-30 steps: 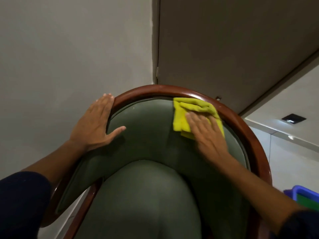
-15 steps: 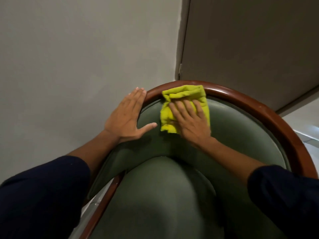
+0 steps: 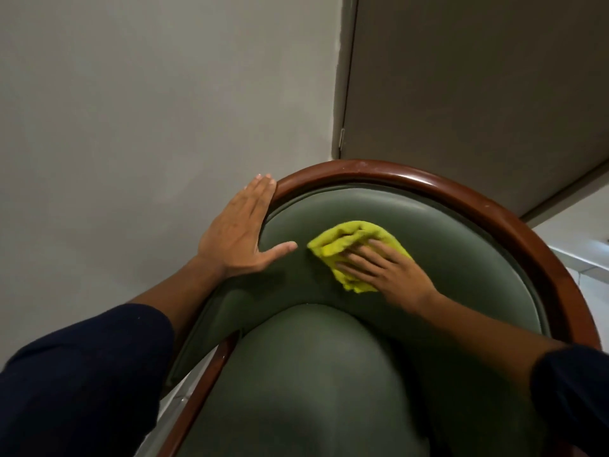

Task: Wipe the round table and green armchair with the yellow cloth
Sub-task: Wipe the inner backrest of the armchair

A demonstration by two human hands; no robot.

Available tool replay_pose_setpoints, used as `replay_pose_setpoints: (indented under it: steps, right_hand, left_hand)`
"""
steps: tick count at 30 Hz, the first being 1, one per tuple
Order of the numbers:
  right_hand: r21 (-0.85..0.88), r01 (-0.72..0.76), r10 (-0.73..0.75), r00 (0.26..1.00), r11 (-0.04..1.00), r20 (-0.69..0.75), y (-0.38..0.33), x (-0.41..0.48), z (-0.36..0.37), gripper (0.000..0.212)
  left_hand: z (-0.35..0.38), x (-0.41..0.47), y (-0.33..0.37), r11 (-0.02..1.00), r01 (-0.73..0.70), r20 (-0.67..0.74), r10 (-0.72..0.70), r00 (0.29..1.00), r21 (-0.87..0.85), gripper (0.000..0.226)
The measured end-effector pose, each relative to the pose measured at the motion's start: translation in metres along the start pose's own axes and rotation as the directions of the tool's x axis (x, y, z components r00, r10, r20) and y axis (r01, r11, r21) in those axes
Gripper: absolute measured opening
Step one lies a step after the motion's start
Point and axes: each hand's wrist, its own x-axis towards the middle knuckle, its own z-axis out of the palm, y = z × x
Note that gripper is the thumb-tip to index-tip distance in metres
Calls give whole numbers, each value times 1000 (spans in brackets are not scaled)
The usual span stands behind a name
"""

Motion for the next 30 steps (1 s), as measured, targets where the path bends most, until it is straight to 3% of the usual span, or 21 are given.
replay_pose_setpoints:
  steps: [7,10,12,14,15,17,19,21,22,24,25,28,30]
  right_hand:
    - [203,-211,194,976,956,101,14,-89,-22,51]
    - [425,-295,279,955,856,101,21,-103,-30,54]
    - [538,-445,477,874,716,88,16,-109,-39,52]
    - [501,-667,696,699,552,164,0,-129,-47,48]
    - [463,-742,744,628,484,230,-9,-132,-49,53]
    - [391,-802,744,581,452,331,-26,-127,-54,67]
    - [339,-794,715,604,504,353,-30,-118,-59,66]
    - [335,-782,685,623,526,378,-28,-118,-64,58]
    - [341,-773,663,634,535,397,-26,-116,-66,54]
    - [333,-712,586,699,618,410,-25,-117,-67,43]
    - [323,-669,534,736,669,417,-26,-117,-68,37]
    - [326,-618,479,773,715,416,-30,-118,-66,29]
    - [321,-583,444,796,747,412,-36,-125,-66,29]
  left_hand:
    - [5,15,-37,990,15,21,-18,1000,138,100]
    - [5,6,-31,980,136,-64,-128,990,145,82]
    - [18,-16,15,983,180,-132,-175,976,27,69]
    - [33,-43,99,979,115,-120,-136,983,-168,61]
    - [40,-54,136,959,105,-95,-135,986,-265,59]
    - [52,-72,193,881,179,36,-182,983,-438,60]
    - [64,-85,230,673,435,332,-285,899,-598,68]
    - [72,-89,259,351,696,630,-298,717,-626,78]
    - [76,-89,270,243,739,686,-274,674,-629,82]
    - [83,-87,291,77,714,676,-264,688,-696,81]
    - [84,-84,297,62,689,649,-283,706,-722,81]
    - [91,-80,296,245,658,555,-378,741,-712,85]
    - [94,-77,286,295,673,530,-437,726,-678,84]
